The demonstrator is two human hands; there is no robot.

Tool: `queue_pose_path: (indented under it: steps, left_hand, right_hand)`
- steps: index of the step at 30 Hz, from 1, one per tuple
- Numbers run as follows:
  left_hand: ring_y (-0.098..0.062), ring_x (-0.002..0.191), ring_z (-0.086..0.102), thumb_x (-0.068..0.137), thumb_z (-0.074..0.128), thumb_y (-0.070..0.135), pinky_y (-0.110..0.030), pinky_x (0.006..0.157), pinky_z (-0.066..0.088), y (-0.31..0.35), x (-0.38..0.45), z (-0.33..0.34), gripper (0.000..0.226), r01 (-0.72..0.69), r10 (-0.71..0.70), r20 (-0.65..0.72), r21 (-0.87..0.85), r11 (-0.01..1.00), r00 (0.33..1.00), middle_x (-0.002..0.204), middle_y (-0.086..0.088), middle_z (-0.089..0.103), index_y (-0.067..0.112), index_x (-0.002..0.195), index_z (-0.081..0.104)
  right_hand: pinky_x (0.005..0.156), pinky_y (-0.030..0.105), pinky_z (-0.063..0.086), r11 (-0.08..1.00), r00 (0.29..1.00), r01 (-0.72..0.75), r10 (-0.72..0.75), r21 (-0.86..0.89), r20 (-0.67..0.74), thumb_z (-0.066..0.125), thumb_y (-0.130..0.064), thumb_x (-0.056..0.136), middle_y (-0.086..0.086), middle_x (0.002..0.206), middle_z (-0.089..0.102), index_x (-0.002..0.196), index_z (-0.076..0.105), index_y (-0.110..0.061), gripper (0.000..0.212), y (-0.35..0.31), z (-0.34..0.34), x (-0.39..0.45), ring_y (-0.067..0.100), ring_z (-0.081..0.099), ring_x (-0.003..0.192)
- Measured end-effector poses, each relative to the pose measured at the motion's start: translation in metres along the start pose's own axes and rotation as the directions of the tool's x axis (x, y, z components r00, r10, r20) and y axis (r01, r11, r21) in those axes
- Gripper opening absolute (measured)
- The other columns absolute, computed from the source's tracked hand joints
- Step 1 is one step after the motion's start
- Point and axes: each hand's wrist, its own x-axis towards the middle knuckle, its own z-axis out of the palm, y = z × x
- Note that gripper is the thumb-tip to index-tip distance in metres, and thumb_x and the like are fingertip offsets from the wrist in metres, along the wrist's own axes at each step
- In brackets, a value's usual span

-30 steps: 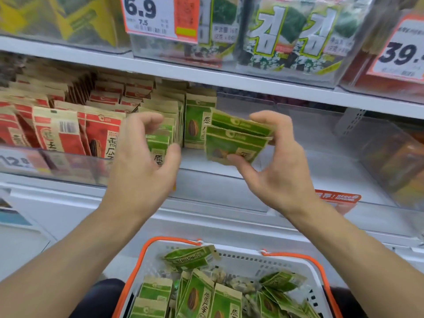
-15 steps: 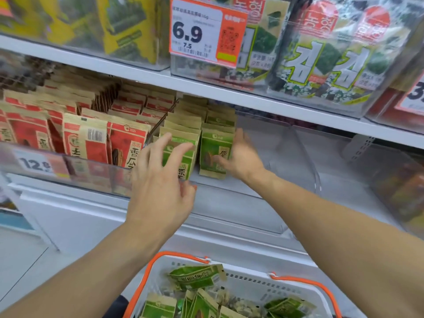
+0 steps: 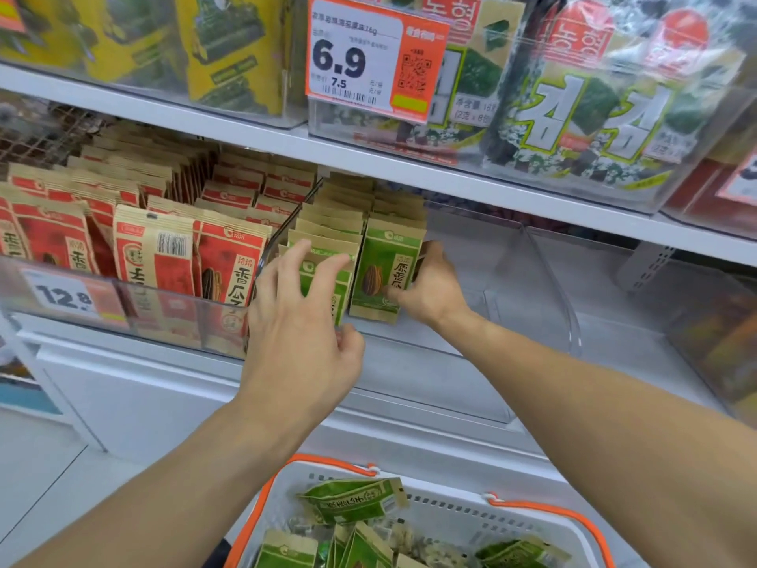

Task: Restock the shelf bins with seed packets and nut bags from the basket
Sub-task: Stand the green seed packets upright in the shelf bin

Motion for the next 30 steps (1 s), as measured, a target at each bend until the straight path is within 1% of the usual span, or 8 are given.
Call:
queue_pose_path:
  steps: [9,12,15,18,22,24,26,30]
  left_hand:
    - [-0.025,0.14,0.018,0.078,0.066,0.019,-0.047,0.11,0.028,-0.001,0.0,-0.001,0.07,-0.013,0.013,0.005,0.02,1.0,1.0,0.153,-0.002,0.022,0.032,0.141,0.041]
    - [-0.027,0.137,0.021,0.077,0.066,0.018,-0.048,0.11,0.028,0.0,0.001,-0.002,0.068,-0.011,0.011,-0.004,0.026,1.0,1.0,0.151,-0.004,0.025,0.03,0.14,0.043]
    - [-0.03,0.134,0.026,0.077,0.067,0.018,-0.051,0.11,0.03,0.002,0.001,0.0,0.064,-0.006,0.007,-0.032,0.037,0.999,0.999,0.149,-0.007,0.029,0.027,0.137,0.047]
    - [-0.031,0.13,0.033,0.076,0.065,0.013,-0.049,0.107,0.032,0.011,0.0,-0.001,0.053,-0.024,0.025,-0.168,0.006,1.0,0.985,0.142,-0.012,0.038,0.018,0.127,0.055]
    - [-0.014,0.101,0.051,0.078,0.056,0.004,-0.025,0.09,0.039,0.038,-0.007,-0.004,0.023,-0.213,0.139,-0.32,-0.207,0.955,0.937,0.109,-0.007,0.055,0.01,0.1,0.062]
    - [0.0,0.075,0.051,0.082,0.055,0.0,-0.013,0.072,0.037,0.053,-0.017,0.005,0.015,-0.215,0.149,-0.204,-0.353,0.911,0.967,0.086,0.003,0.059,0.011,0.087,0.063]
    - [0.001,0.062,0.05,0.084,0.056,0.001,-0.015,0.062,0.036,0.065,-0.035,0.023,0.016,-0.142,0.16,0.003,-0.435,0.889,0.987,0.071,0.012,0.057,0.015,0.082,0.064]
    - [0.0,0.061,0.048,0.082,0.055,0.005,-0.024,0.061,0.041,0.084,-0.076,0.069,0.016,-0.196,0.324,0.291,-0.395,0.898,0.9,0.067,0.016,0.054,0.018,0.081,0.064]
  right_hand:
    - [0.082,0.031,0.048,0.996,0.997,-0.068,0.07,0.055,-0.033,0.087,-0.036,0.071,0.009,0.122,0.055,0.127,0.044,-0.008,0.076,0.001,-0.015,-0.007,0.024,0.058,0.107]
    - [0.075,0.028,0.044,0.993,0.994,-0.095,0.098,0.07,-0.047,0.084,-0.038,0.076,0.008,0.116,0.057,0.127,0.046,-0.008,0.07,0.0,-0.028,-0.013,0.026,0.062,0.101]
    - [0.072,0.028,0.045,0.996,0.995,-0.079,0.081,0.045,-0.061,0.081,-0.039,0.079,0.004,0.107,0.059,0.118,0.052,-0.009,0.057,-0.007,-0.047,-0.025,0.024,0.063,0.096]
    - [0.077,0.031,0.056,0.991,0.994,-0.054,0.066,0.125,-0.087,0.079,-0.033,0.081,0.0,0.097,0.065,0.103,0.061,-0.013,0.034,-0.018,-0.072,-0.048,0.021,0.066,0.09]
    - [0.059,0.041,0.062,0.926,0.999,0.032,-0.028,0.376,-0.014,0.072,-0.011,0.087,0.006,0.071,0.067,0.082,0.063,-0.015,0.011,-0.028,-0.113,-0.113,0.026,0.07,0.064]
    - [0.055,0.035,0.06,0.923,0.991,0.064,-0.104,0.38,0.085,0.072,-0.006,0.087,0.005,0.064,0.064,0.08,0.062,-0.013,0.014,-0.019,-0.131,-0.152,0.024,0.068,0.059]
    - [0.053,0.031,0.058,0.941,0.972,0.051,-0.123,0.334,0.199,0.073,-0.006,0.087,0.003,0.064,0.065,0.081,0.063,-0.013,0.013,0.005,-0.138,-0.186,0.021,0.067,0.057]
    - [0.059,0.037,0.059,0.964,0.956,-0.137,0.068,0.229,0.284,0.074,-0.009,0.087,0.008,0.068,0.068,0.084,0.065,-0.011,0.01,0.085,-0.131,-0.23,0.022,0.067,0.061]
